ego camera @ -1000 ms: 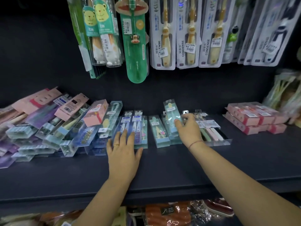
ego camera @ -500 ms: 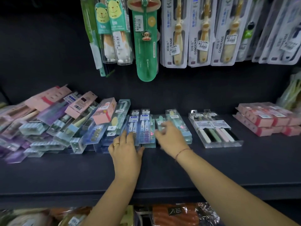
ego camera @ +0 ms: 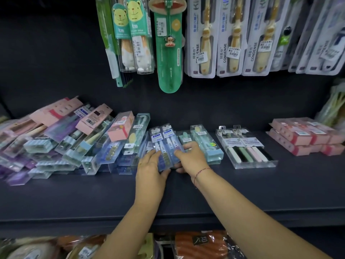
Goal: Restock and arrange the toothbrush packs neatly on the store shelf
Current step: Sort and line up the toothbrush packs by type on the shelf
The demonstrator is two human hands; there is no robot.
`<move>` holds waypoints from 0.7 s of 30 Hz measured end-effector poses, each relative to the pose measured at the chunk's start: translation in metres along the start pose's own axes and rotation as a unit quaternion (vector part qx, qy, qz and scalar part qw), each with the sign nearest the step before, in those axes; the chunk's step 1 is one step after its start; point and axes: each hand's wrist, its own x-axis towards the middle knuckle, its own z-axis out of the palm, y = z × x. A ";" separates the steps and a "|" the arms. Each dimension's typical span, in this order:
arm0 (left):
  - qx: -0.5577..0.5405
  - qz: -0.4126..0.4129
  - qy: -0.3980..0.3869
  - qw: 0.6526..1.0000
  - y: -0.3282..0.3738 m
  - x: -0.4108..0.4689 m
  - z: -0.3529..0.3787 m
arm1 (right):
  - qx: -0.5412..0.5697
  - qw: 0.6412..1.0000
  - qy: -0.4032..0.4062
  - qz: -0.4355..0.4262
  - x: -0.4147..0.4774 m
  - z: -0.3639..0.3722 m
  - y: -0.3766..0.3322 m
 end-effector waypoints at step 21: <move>0.009 0.062 -0.130 0.990 0.008 -0.008 -0.012 | 0.278 0.956 0.085 0.032 -0.028 -0.002 0.016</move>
